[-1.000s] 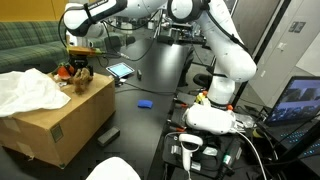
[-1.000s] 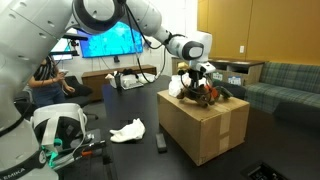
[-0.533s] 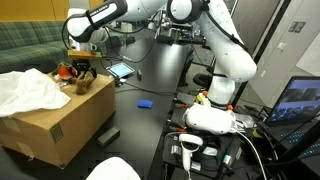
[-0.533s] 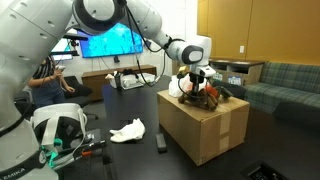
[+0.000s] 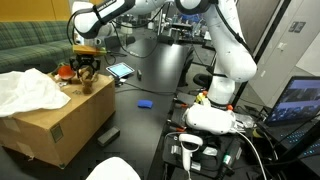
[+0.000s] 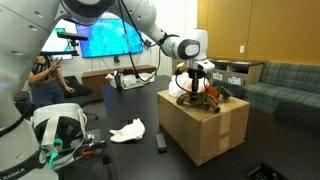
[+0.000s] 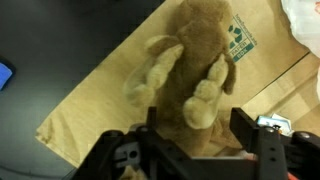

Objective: Remove the blue object from the box and replace it with the brown toy, remove the orange plush toy and replace it with the gray duster, remove the white plastic from the box and replace it with the towel

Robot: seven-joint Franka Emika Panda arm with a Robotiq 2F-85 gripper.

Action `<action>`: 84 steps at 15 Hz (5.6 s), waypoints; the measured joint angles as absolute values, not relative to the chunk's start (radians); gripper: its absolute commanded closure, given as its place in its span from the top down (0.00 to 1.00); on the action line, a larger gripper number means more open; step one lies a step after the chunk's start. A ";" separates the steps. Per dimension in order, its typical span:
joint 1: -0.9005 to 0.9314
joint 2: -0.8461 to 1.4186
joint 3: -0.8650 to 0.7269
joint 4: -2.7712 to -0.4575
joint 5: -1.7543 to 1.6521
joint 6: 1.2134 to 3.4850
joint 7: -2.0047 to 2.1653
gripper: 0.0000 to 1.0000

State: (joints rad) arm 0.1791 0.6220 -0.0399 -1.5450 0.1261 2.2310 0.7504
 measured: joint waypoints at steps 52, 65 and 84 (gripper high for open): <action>0.101 0.858 0.114 -1.032 0.008 1.985 -0.196 1.00; 0.162 0.957 0.107 -0.934 0.008 1.985 -0.072 1.00; 0.205 0.987 -0.016 -0.895 -0.129 2.027 0.050 1.00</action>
State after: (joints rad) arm 0.2052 0.9865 -0.0158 -0.8953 -0.1285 2.0272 0.0496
